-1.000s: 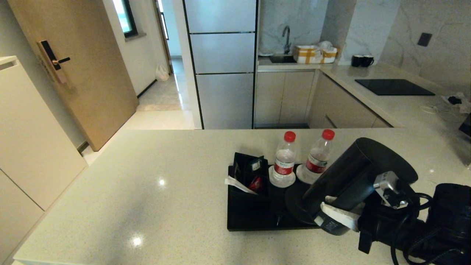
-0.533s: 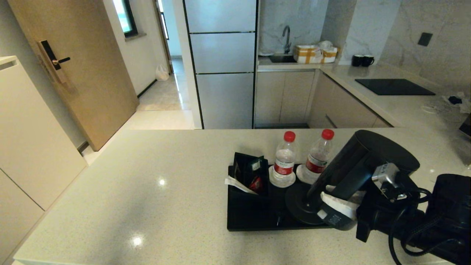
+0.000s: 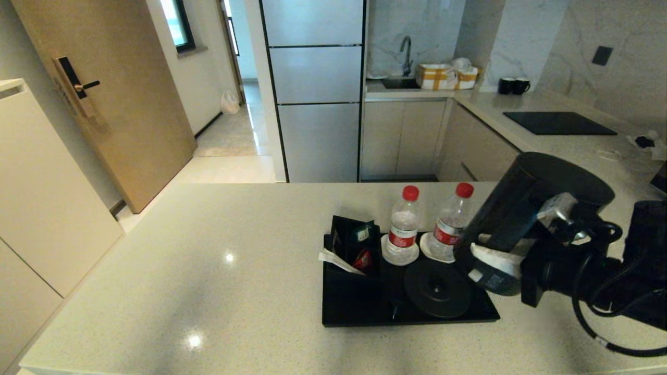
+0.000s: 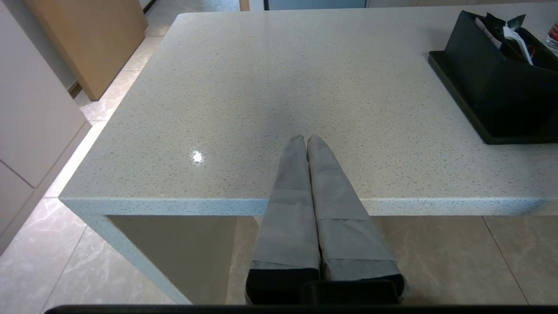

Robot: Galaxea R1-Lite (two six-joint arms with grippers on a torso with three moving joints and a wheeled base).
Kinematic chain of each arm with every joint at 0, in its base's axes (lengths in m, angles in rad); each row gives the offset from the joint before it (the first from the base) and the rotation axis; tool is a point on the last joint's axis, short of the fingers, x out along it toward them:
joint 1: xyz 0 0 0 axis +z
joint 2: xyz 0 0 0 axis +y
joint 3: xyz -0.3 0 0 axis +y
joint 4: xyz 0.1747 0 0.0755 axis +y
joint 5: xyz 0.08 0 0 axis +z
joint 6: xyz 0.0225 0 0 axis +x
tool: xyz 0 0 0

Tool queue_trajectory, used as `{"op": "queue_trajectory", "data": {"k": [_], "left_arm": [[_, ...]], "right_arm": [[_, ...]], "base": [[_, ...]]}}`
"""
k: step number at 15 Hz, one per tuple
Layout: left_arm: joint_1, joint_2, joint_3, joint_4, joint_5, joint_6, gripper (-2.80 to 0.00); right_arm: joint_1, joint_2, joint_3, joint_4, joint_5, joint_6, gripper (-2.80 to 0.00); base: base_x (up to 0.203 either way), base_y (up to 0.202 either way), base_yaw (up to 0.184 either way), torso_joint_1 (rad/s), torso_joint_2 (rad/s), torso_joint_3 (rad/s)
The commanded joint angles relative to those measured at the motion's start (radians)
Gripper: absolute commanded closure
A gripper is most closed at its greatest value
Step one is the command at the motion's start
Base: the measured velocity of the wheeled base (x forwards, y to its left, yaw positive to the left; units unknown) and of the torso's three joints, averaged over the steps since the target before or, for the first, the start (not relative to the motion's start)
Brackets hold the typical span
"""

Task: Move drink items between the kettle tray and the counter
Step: Place it on the right

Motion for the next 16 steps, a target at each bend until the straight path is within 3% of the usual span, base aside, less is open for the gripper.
{"op": "queue_trajectory", "data": {"k": [1,4,6,10,16], "left_arm": [[0.0,0.0,0.0,0.0,0.0,0.0,0.0],[0.0,0.0,0.0,0.0,0.0,0.0,0.0],[0.002,0.0,0.0,0.0,0.0,0.0,0.0],[0.0,0.0,0.0,0.0,0.0,0.0,0.0],[0.0,0.0,0.0,0.0,0.0,0.0,0.0]], "right_arm": [[-0.045,-0.08,-0.044,0.108,0.01,-0.017,0.0],[-0.091,-0.073,-0.043,0.109,0.027,-0.022,0.0],[-0.246,-0.052,-0.038,0.106,0.066,-0.032,0.0],[-0.419,0.045,-0.039,0.058,0.109,-0.079,0.0],[-0.529,0.238,0.012,-0.186,0.114,-0.106,0.0]], "base": [[0.0,0.0,0.0,0.0,0.0,0.0],[0.0,0.0,0.0,0.0,0.0,0.0],[0.0,0.0,0.0,0.0,0.0,0.0],[0.0,0.0,0.0,0.0,0.0,0.0],[0.0,0.0,0.0,0.0,0.0,0.0]]}}
